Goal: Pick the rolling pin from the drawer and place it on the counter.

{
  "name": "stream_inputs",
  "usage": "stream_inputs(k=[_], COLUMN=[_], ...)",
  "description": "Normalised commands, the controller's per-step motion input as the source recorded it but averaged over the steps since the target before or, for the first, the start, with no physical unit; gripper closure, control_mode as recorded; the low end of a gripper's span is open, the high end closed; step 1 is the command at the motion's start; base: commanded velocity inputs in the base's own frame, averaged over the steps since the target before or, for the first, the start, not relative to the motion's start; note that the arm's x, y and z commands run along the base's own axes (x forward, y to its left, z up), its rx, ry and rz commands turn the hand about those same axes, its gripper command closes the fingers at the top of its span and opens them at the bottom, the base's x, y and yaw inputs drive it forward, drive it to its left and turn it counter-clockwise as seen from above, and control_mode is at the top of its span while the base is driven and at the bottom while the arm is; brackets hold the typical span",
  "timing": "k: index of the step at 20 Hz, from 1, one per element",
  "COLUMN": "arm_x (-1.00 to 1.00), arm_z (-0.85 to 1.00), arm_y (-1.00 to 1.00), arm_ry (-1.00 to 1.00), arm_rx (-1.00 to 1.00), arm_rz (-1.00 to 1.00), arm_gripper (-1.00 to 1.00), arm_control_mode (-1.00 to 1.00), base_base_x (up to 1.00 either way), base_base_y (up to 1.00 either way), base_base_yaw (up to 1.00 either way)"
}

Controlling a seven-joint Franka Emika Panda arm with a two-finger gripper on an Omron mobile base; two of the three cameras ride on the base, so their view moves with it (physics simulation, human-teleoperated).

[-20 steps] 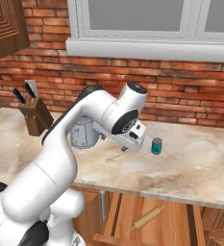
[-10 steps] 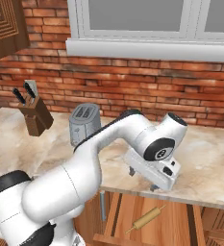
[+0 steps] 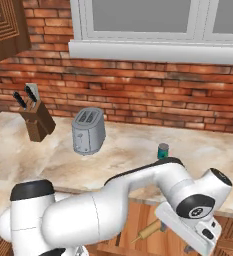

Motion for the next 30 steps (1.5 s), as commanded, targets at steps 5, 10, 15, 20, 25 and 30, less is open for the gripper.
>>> stream_inputs(k=[5, 10, 15, 20, 25, 30], arm_x=[0.01, 0.37, 0.25, 0.00, 0.05, 0.14], arm_z=[-0.42, -0.06, -0.42, -0.84, -0.62, -0.40], arm_y=[0.00, 0.10, 0.25, 0.06, 0.08, 0.16], arm_ry=[0.00, 0.01, 0.00, 0.00, -0.02, -0.02], arm_rx=[-0.04, -0.07, -0.09, 0.00, 0.00, -0.01], arm_rz=[0.05, 0.15, 0.15, 0.12, 0.15, 0.17], arm_gripper=[-1.00, -1.00, -1.00, -1.00, -1.00, -1.00], arm_control_mode=[-1.00, -1.00, -1.00, -1.00, -1.00, -1.00], base_base_x=[0.00, 0.00, 0.00, 0.00, 0.00, 0.00], base_base_y=[0.00, 0.00, 0.00, 0.00, 0.00, 0.00], base_base_yaw=[0.00, 0.00, 0.00, 0.00, 0.00, 0.00])
